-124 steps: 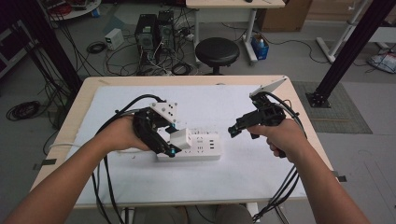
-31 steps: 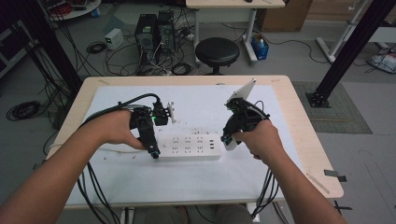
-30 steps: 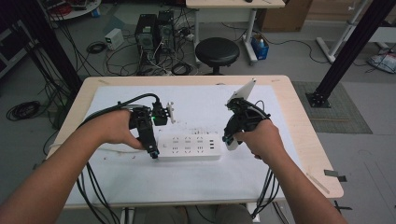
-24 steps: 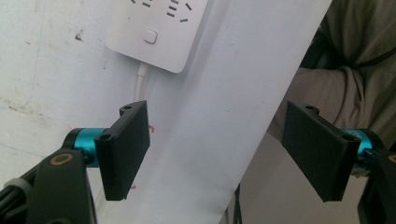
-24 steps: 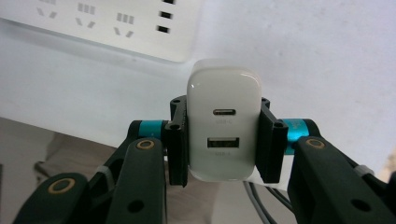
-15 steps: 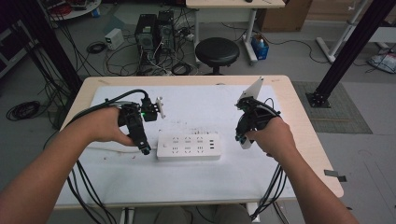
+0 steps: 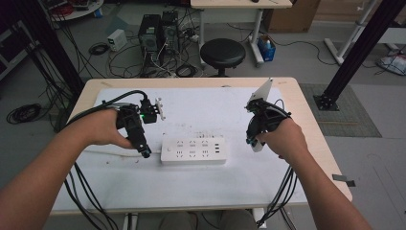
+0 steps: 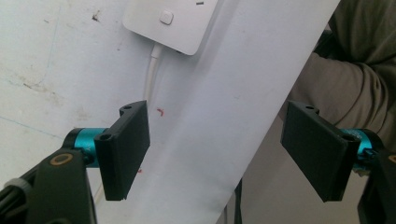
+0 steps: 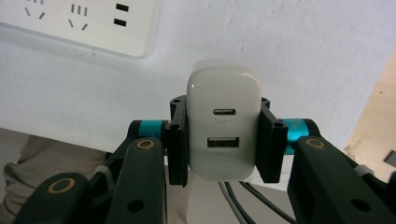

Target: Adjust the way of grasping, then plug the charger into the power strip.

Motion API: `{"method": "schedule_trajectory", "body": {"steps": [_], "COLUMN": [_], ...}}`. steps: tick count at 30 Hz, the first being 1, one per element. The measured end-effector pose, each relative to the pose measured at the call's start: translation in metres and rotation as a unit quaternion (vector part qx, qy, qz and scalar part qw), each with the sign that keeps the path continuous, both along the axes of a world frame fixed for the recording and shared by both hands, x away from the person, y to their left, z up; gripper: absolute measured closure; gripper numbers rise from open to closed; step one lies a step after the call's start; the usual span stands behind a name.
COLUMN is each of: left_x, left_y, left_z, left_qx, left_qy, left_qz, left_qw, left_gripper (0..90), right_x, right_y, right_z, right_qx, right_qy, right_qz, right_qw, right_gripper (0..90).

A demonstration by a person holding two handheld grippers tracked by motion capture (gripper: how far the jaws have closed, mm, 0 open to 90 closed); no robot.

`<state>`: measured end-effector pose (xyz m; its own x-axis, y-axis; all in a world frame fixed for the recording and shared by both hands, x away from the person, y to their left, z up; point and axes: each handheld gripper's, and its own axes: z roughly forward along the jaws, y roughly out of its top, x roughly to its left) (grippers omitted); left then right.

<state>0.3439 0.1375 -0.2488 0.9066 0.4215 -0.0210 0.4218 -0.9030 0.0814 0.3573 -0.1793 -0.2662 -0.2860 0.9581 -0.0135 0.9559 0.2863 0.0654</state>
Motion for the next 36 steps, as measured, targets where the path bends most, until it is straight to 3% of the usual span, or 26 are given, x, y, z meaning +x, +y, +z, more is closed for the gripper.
{"method": "schedule_trajectory", "body": {"steps": [4,7,10,11,13,15,19,23,24,26,27,28,29,30,31,33,36], "left_x": [-0.004,-0.004,-0.005,-0.004,-0.005,-0.004,-0.003,-0.003,-0.003,-0.003,-0.003,-0.003,-0.003,-0.003,-0.003,-0.002,-0.003], "left_y": [-0.001,-0.001,0.000,0.001,0.002,0.003,0.004,0.005,0.005,0.005,0.004,0.004,0.004,0.004,0.004,0.004,0.004], "left_z": [0.000,0.001,0.000,0.000,0.000,0.000,0.000,-0.002,-0.002,-0.004,-0.004,-0.006,-0.006,-0.006,-0.006,-0.006,-0.007], "left_qx": [-0.002,-0.004,-0.002,0.001,0.000,-0.002,-0.003,-0.003,-0.003,-0.003,-0.002,-0.003,-0.003,-0.002,-0.001,-0.001,-0.001], "left_qy": [-0.003,0.002,0.004,0.005,0.004,0.004,0.002,0.004,0.004,0.005,0.007,0.006,0.006,0.006,0.006,0.009,0.008], "left_qz": [-0.002,-0.003,-0.003,-0.005,-0.002,-0.003,-0.009,-0.010,-0.010,-0.012,-0.013,-0.014,-0.014,-0.014,-0.018,-0.023,-0.021], "left_qw": [1.0000,1.0000,1.0000,1.0000,1.0000,1.0000,1.0000,0.9999,0.9999,0.9999,0.9999,0.9999,0.9999,0.9999,0.9998,0.9997,0.9997], "left_gripper": [24.0,24.0,24.0,24.0,24.0,24.0,24.0,24.0,24.0,24.0,24.0,24.0,24.0,24.0,24.0,24.0,24.0], "right_x": [0.000,-0.001,0.002,0.003,0.007,0.010,0.016,0.019,0.019,0.021,0.021,0.020,0.020,0.017,0.017,0.014,0.008], "right_y": [0.001,0.004,0.007,0.008,0.012,0.016,0.023,0.029,0.029,0.034,0.034,0.037,0.037,0.041,0.041,0.042,0.045], "right_z": [0.003,0.005,0.006,0.006,0.006,0.007,0.006,0.005,0.005,0.004,0.004,0.005,0.005,0.003,0.003,0.003,0.002], "right_qx": [0.012,0.029,0.025,0.025,0.035,0.033,0.033,0.024,0.024,0.020,0.020,0.018,0.018,0.015,0.015,0.013,0.008], "right_qy": [-0.011,-0.013,-0.016,-0.016,-0.016,-0.016,-0.015,-0.011,-0.011,-0.011,-0.011,-0.006,-0.006,-0.005,-0.005,-0.010,0.000], "right_qz": [0.008,0.031,0.051,0.069,0.122,0.152,0.195,0.247,0.247,0.271,0.271,0.292,0.292,0.325,0.325,0.366,0.408], "right_qw": [0.9998,0.9990,0.9983,0.9972,0.9917,0.9878,0.9802,0.9686,0.9686,0.9624,0.9624,0.9561,0.9561,0.9456,0.9456,0.9305,0.9130], "right_gripper": [61.8,61.8,61.8,61.8,61.8,61.8,61.8,61.8,61.8,61.8,61.8,61.8,61.8,61.8,61.8,61.8,61.8]}}
